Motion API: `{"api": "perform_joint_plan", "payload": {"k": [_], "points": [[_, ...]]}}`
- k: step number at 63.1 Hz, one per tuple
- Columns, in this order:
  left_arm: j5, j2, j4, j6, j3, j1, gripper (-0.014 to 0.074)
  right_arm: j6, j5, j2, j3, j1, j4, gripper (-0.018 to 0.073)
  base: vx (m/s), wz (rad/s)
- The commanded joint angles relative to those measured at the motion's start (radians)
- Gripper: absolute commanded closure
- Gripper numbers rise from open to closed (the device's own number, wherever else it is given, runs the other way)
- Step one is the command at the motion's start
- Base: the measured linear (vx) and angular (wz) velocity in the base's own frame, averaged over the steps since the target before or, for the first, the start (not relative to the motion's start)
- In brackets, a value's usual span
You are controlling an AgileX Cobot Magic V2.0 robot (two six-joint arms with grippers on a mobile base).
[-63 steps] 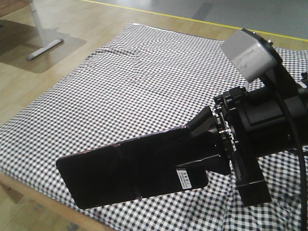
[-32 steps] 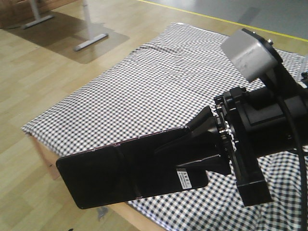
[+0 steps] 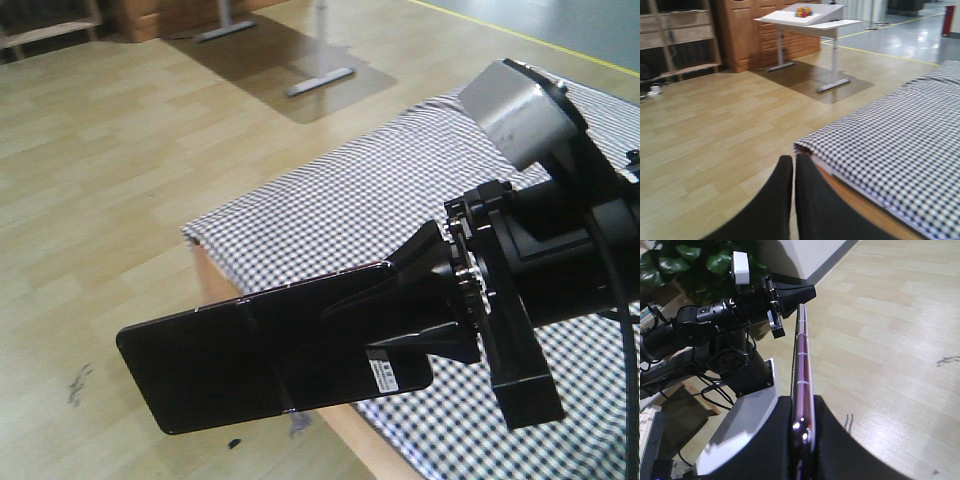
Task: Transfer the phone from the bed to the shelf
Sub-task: 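Drive the base away from the bed holding the phone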
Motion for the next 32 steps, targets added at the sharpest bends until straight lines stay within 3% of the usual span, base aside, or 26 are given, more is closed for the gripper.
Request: {"api": "perform_joint_plan", "payload": {"k": [1,32], "points": [[-0.070,-0.008,-0.009,0.000,0.007,0.000,0.0595,-0.002,0.055,-0.025,-0.027,-0.001,0.094,0.0561,0.00,0.55],[-0.070,-0.008,-0.009,0.000,0.007,0.000,0.0595,-0.002,0.055,-0.025,-0.027,-0.001,0.094,0.0561,0.04,0.57]]}}
